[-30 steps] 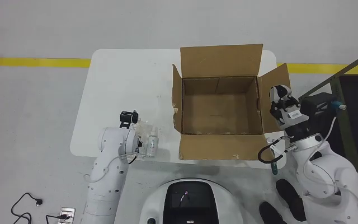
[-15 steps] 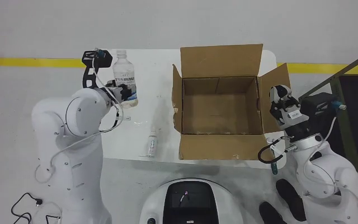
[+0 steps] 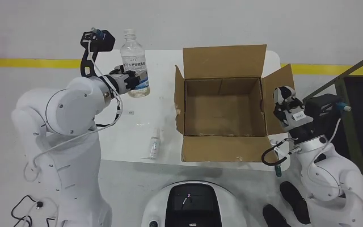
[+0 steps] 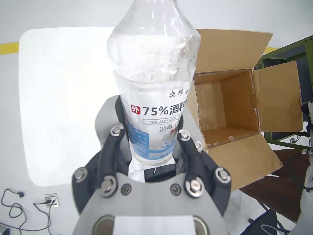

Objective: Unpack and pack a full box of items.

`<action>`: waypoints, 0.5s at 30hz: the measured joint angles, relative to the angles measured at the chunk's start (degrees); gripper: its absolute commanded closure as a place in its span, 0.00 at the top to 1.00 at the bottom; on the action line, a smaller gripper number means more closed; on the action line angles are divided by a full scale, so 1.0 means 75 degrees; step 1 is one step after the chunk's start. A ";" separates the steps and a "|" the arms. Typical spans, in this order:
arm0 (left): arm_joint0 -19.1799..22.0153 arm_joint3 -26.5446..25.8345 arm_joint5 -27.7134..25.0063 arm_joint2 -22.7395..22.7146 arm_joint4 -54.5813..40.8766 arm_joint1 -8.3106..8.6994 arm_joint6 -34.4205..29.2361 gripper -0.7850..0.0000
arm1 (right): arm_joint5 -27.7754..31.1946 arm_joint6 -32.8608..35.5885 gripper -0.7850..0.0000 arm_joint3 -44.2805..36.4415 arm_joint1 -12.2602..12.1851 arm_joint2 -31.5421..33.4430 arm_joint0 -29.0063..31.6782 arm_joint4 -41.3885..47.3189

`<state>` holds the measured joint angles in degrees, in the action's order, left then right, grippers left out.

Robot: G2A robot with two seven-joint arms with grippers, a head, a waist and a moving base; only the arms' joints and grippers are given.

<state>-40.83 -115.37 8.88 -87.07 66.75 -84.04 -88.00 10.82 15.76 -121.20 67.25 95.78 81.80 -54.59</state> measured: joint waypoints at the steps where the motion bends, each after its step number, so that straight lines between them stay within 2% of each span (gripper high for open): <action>1: 0.0000 0.0000 0.0000 0.0000 0.0000 0.0000 0.0000 0.00 | -0.0059 -0.0047 0.00 -0.0002 0.0006 0.0021 0.0001 0.0063; 6: 0.0000 0.0000 0.0000 0.0000 -0.0001 0.0000 0.0000 0.00 | -0.0766 -0.0255 0.00 -0.0120 0.0038 0.0440 -0.0136 0.0732; 11: -0.0015 -0.0011 -0.0012 0.0021 -0.0029 -0.0002 0.0029 0.00 | -0.1287 -0.0214 0.00 -0.0142 0.0019 0.1239 -0.0351 0.1098; 15: 0.0177 -0.0022 -0.0099 0.0534 -0.0645 -0.0049 0.0749 0.00 | -0.1434 -0.0127 0.00 0.0051 -0.0017 0.1801 -0.0421 0.0984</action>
<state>-39.51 -115.53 8.14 -83.06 61.91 -84.41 -82.38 0.06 14.80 -120.82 67.12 109.29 78.64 -47.21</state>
